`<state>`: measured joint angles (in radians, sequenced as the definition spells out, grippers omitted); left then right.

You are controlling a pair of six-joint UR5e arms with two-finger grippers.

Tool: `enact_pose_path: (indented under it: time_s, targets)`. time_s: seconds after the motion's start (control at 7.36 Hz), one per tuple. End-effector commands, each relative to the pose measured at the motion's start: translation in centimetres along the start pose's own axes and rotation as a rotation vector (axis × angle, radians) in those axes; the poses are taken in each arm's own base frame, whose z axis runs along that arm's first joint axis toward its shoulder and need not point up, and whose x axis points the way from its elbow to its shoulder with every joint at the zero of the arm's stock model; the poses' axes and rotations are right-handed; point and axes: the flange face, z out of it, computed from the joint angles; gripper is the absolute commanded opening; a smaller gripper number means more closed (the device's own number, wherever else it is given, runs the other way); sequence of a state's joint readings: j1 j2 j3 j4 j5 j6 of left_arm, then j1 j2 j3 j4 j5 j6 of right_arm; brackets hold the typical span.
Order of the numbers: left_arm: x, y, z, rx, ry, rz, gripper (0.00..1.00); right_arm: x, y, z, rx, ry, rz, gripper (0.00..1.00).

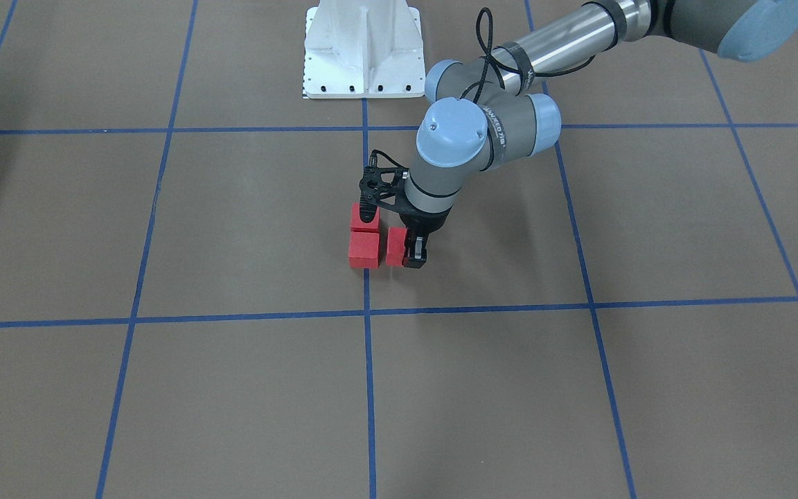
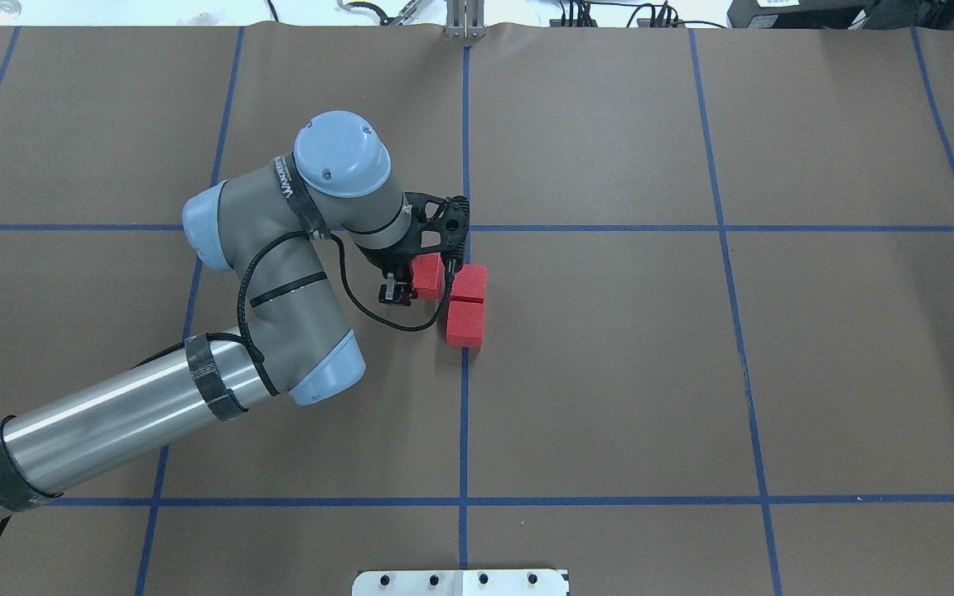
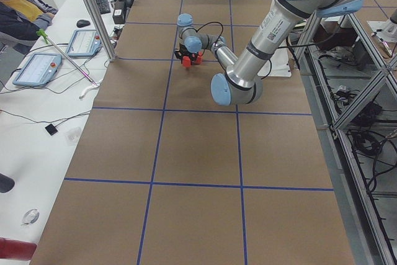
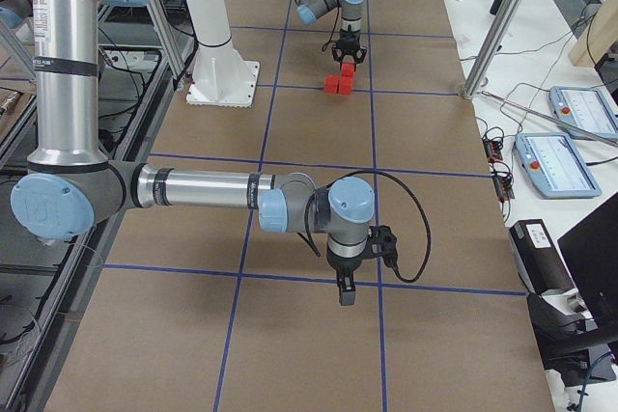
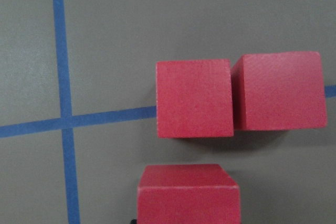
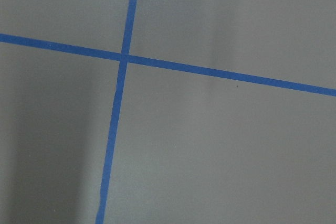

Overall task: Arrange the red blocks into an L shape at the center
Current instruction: 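Lower the red cube beside the nearer center cube, forming a corner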

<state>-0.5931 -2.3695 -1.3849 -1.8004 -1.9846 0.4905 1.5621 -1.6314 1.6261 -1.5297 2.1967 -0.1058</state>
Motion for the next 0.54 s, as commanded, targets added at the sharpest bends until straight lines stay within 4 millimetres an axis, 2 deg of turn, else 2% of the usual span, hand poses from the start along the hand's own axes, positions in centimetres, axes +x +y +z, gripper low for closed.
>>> enact_pose_path:
  time_s: [0.0, 0.41]
  targets:
    - [0.49, -0.39, 0.47, -0.002, 0.006, -0.003, 0.11, 0.07, -0.08, 0.01, 0.0, 0.0, 0.001, 0.99]
    - [-0.21, -1.33, 1.2, -0.015, 0.015, -0.024, 0.16, 0.05, -0.21, 0.07, -0.002, 0.0, 0.001, 0.99]
